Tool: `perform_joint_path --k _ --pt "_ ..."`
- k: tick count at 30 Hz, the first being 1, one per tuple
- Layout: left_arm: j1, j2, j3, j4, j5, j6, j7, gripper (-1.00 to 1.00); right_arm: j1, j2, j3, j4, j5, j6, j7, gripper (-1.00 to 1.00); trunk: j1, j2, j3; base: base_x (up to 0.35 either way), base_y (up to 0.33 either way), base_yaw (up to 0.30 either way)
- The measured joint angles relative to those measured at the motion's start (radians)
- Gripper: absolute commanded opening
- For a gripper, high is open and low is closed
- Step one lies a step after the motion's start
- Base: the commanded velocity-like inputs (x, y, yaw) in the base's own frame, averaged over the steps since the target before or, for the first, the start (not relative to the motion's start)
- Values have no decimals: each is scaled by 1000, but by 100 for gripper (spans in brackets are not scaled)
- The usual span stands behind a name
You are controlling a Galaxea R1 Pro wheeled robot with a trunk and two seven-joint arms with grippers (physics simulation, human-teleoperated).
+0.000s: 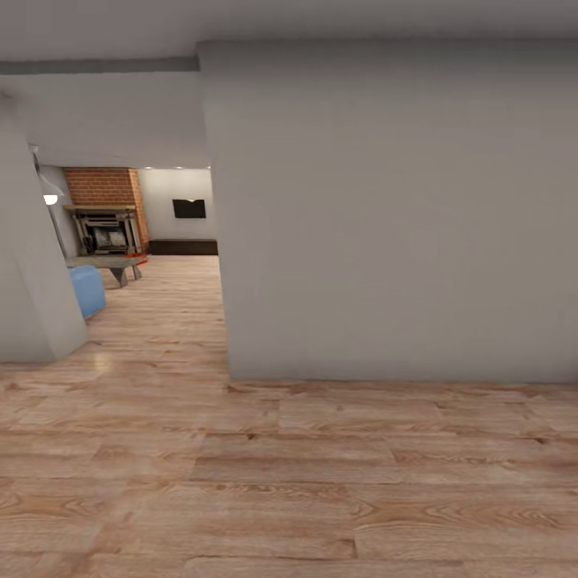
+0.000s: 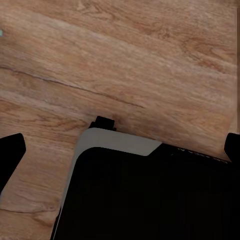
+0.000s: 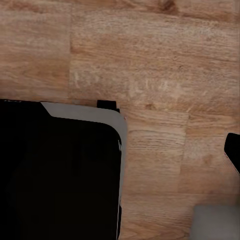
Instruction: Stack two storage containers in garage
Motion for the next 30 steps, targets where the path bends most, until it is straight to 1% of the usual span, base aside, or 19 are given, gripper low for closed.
perform_joint_path --k 11,30 --pt "0 0 0 0 0 0 0 100 0 0 0 0 0 0 0 100 0 0 0 334 0 11" --pt "0 0 0 0 0 0 0 100 0 0 0 0 0 0 0 100 0 0 0 334 0 282"
